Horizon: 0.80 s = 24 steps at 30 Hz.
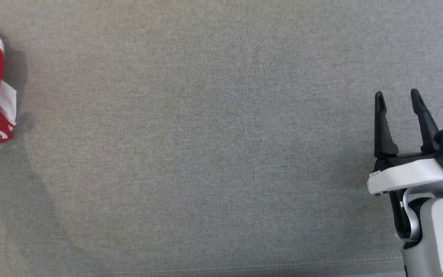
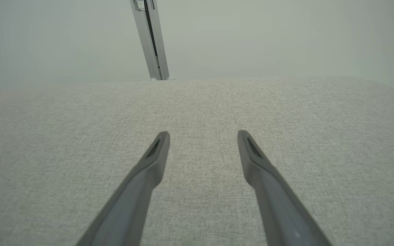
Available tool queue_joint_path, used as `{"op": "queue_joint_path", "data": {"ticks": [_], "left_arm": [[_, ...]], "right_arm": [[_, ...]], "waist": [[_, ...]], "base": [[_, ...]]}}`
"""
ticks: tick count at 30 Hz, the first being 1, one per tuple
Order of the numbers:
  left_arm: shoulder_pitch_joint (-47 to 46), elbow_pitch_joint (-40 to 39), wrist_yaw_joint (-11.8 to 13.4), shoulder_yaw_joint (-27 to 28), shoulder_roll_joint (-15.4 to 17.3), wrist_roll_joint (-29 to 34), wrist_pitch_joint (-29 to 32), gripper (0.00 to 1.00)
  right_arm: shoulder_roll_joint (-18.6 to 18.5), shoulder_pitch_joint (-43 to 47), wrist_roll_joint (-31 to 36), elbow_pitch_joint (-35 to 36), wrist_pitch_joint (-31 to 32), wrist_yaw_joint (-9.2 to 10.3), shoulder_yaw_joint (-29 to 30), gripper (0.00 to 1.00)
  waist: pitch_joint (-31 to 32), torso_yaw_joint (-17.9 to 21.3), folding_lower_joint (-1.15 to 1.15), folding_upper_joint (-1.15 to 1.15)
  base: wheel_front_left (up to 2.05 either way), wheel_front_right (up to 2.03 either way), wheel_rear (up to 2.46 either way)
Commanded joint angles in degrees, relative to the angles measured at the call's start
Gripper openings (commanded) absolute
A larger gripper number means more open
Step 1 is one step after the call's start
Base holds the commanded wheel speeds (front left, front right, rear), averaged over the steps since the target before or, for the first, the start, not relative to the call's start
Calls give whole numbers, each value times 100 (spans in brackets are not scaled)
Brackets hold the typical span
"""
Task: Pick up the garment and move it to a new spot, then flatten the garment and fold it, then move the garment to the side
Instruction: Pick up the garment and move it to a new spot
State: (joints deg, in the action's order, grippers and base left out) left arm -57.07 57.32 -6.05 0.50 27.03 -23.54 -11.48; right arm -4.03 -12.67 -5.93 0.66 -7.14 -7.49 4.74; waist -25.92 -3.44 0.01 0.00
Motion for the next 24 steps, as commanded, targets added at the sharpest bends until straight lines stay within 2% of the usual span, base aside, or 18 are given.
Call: {"op": "queue_joint_path", "data": {"ticks": [1, 5, 6, 13, 20, 24], "left_arm": [[-159, -129, -10, -37, 81, 112, -103, 0], [-331, -598, -4, -195, 121, 246, -227, 0], [-485, -1282, 41, -367, 96, 392, -161, 0], [-597, -2963, 127, -726, -64, 527, 458, 0], [-653, -4731, 212, -1255, -517, 542, 1331, 0], [-702, -5166, 236, -1627, -880, 537, 1631, 0]], "right_arm": [[11, 82, -29, -65, -63, 0, -11, 100], [41, 157, -103, -249, -168, 0, -40, 100], [66, 204, -173, -422, -264, 0, -62, 100], [101, 250, -315, -734, -445, 0, -145, 100], [110, 119, -594, -1019, -638, 0, -268, 100], [111, 47, -769, -1192, -730, 0, -345, 100]], "waist": [[267, 6, -1, 0], [562, 59, -1, 0], [802, 193, -1, 0], [1062, 625, -1, 0], [1042, 1307, -1, 0], [953, 1690, -1, 0]], "base": [[0, 0, 0], [0, 0, 0], [0, 0, 0], [0, 0, 0], [0, 0, 0], [0, 0, 0]]}}
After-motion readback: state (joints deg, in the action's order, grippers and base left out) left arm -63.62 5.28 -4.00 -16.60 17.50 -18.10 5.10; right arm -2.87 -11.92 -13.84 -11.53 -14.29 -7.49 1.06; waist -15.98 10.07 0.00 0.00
